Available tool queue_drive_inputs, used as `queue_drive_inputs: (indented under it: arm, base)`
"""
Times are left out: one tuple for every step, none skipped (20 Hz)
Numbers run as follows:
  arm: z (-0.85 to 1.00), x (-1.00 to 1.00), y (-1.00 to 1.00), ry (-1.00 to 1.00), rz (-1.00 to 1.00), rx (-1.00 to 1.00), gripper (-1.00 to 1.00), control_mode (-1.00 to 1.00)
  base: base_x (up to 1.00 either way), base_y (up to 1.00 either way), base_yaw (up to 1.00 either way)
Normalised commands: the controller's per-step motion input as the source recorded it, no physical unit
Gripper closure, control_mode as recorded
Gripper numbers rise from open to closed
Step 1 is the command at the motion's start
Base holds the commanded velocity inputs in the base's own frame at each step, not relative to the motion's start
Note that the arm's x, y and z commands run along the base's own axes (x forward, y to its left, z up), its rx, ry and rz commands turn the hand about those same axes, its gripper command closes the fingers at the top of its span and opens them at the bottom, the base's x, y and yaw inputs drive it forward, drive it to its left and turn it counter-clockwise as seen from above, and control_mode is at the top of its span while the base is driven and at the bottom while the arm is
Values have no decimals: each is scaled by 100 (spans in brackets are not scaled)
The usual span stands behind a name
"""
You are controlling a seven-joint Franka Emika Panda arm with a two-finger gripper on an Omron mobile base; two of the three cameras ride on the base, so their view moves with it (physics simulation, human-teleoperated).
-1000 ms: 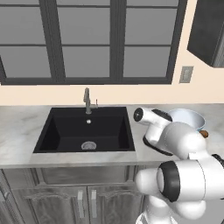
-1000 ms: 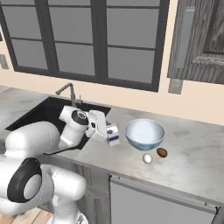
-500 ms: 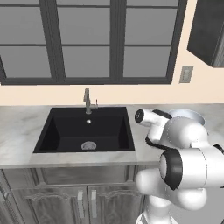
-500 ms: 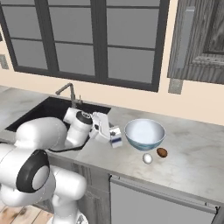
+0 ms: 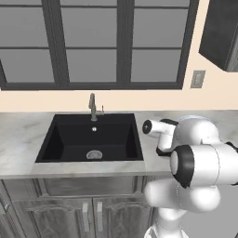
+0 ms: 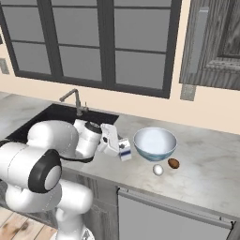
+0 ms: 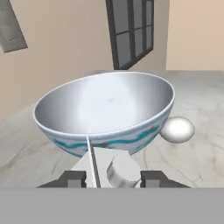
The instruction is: Gather the eggs and milk located in the vicinity of the sink area and place them right next to the bowl.
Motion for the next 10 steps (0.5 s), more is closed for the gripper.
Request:
queue_drive_inputs:
  arm:
    - [-15,21,0,0,0,0,100,-100]
    - [-14,22,0,0,0,0,100,-100]
    - [-14,21,-2,0,0,0,100,-100]
    - [-15,19,-5,0,0,0,100,-100]
    - [-16,17,-8,0,0,0,100,-100]
    - [-16,16,-10,0,0,0,100,-100]
    - [-15,16,-13,0,0,0,100,-100]
    - [-15,14,-15,0,0,1,100,-100]
    - [-14,14,-15,0,0,1,100,-100]
    - [-15,12,-17,0,0,1,100,-100]
  base:
    - [0,0,0]
    - [0,0,0]
    - [0,0,0]
    - [0,0,0]
    - [0,0,0]
    - [0,0,0]
    - [0,0,0]
    - [0,0,0]
    - [0,0,0]
    - [0,0,0]
